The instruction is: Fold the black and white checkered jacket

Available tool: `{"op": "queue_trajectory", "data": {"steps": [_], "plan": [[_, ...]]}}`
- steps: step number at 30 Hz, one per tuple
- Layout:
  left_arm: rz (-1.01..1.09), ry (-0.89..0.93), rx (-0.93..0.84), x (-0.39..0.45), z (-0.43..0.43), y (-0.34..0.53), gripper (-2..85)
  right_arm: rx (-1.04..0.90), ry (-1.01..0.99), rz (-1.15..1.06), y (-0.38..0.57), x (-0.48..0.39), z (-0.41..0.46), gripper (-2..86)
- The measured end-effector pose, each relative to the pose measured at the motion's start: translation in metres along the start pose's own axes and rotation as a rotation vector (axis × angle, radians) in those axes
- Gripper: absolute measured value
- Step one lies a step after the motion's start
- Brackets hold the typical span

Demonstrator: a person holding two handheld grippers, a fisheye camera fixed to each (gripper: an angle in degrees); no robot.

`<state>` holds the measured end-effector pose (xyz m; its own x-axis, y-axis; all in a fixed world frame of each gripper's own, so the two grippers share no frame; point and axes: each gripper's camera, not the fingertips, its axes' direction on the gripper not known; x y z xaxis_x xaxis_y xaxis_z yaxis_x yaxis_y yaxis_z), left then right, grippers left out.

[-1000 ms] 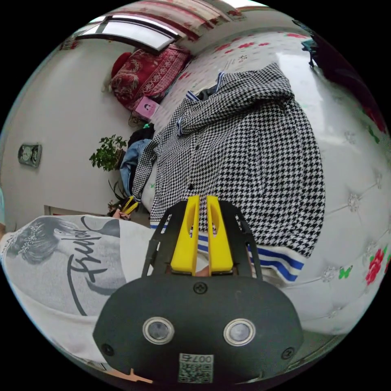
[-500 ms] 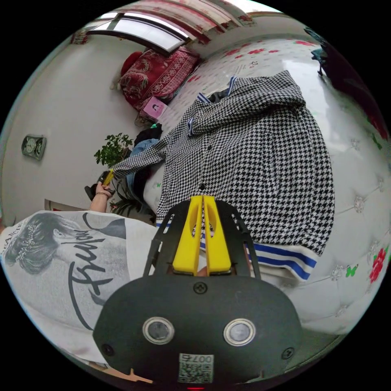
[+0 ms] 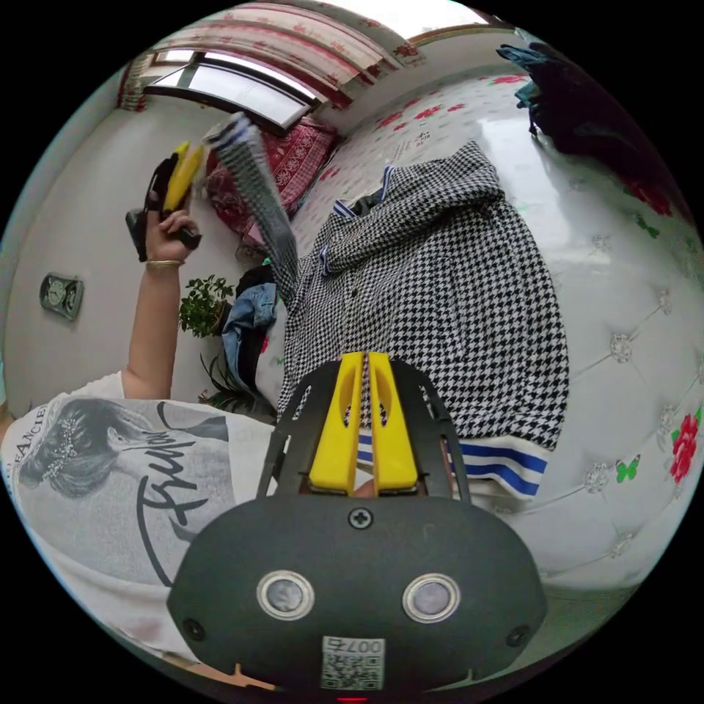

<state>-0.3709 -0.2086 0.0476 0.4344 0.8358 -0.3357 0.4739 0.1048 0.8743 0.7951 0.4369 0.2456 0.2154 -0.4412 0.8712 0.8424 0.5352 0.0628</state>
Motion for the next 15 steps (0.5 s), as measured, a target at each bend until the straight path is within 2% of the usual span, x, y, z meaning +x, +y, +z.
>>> {"op": "queue_trajectory", "data": {"steps": [3,7,12,15], "plan": [[-0.076,-0.008,-0.214,0.002,0.079,0.055,5.9,0.036,0.005,0.043,0.001,0.018,-0.017,0.9],[-0.185,-0.053,-0.371,-0.014,0.08,0.145,6.8,0.058,0.021,0.129,0.011,0.053,-0.041,3.0],[-0.424,-0.416,-0.401,-0.031,-0.044,0.258,7.9,0.025,0.172,0.193,0.008,0.09,-0.071,5.8],[-0.577,-0.514,-0.385,-0.026,-0.104,0.305,9.0,-0.035,0.292,0.188,-0.001,0.107,-0.09,7.0]]}}
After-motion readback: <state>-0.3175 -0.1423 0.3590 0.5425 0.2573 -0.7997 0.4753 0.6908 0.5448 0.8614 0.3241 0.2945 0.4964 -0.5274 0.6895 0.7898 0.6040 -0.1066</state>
